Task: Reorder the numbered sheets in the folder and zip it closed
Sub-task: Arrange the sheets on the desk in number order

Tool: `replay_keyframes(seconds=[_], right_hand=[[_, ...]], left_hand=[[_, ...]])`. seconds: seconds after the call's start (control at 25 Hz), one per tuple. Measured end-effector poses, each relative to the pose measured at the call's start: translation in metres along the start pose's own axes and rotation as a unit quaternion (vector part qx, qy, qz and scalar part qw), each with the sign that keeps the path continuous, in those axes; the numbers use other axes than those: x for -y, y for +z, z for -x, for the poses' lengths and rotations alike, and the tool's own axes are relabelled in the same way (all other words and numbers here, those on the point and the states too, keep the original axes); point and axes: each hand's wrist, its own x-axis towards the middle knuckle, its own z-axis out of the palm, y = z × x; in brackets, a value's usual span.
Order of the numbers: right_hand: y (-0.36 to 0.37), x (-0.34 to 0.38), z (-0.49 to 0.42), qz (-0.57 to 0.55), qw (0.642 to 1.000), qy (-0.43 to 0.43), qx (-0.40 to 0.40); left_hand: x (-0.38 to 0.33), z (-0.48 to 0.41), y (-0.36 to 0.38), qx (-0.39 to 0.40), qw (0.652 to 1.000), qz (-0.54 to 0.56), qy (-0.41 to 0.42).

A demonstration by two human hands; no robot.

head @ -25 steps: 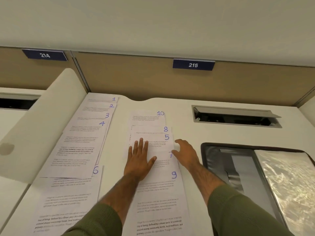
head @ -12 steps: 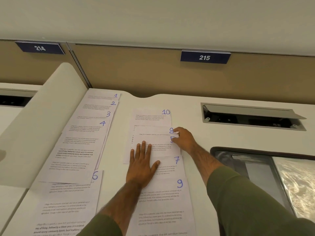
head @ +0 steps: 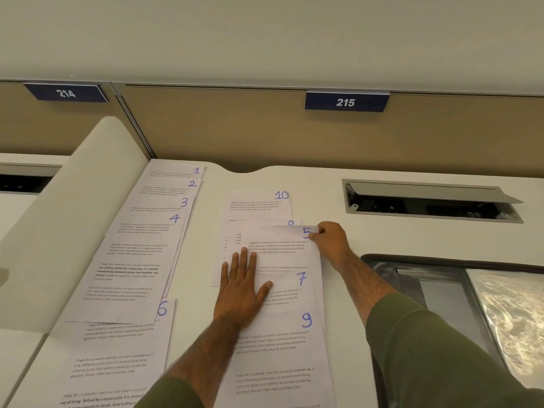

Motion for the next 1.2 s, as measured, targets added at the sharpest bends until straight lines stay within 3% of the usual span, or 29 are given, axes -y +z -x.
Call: replay_keyframes(seconds=[0.12, 0.28, 0.4, 0.68, 0.92, 1.08, 1.2], right_hand=[[-0.016, -0.004, 0.003, -0.116, 0.992, 0.045, -0.025], [-0.024, -0.017, 0.028, -0.159, 0.961, 0.168, 0.151], [-0.03, -0.024, 0.044, -0.143, 0.957, 0.188, 0.167], [-0.054, -0.032, 0.058, -0.138, 0.985, 0.099, 0.021], [-0.104, -0.039, 0.065, -0.141, 0.984, 0.071, -0.079], [-0.149, -0.044, 0.077, -0.136, 0.979, 0.05, -0.143], [-0.19, -0.046, 0.094, -0.126, 0.974, 0.039, -0.183]], left_hand=[[0.0, 0.001, -0.001, 0.008, 1.0, -0.001, -0.005], [-0.001, 0.001, -0.003, 0.017, 1.0, 0.002, -0.006], [0.0, 0.001, -0.001, 0.011, 1.0, 0.011, -0.004], [-0.001, -0.001, 0.001, 0.011, 1.0, 0.01, -0.007], [-0.012, 0.0, -0.006, 0.014, 1.0, -0.001, -0.021], [-0.071, -0.013, -0.026, -0.047, 0.987, 0.148, -0.04], [-0.134, -0.028, -0.049, -0.055, 0.932, 0.35, -0.074]])
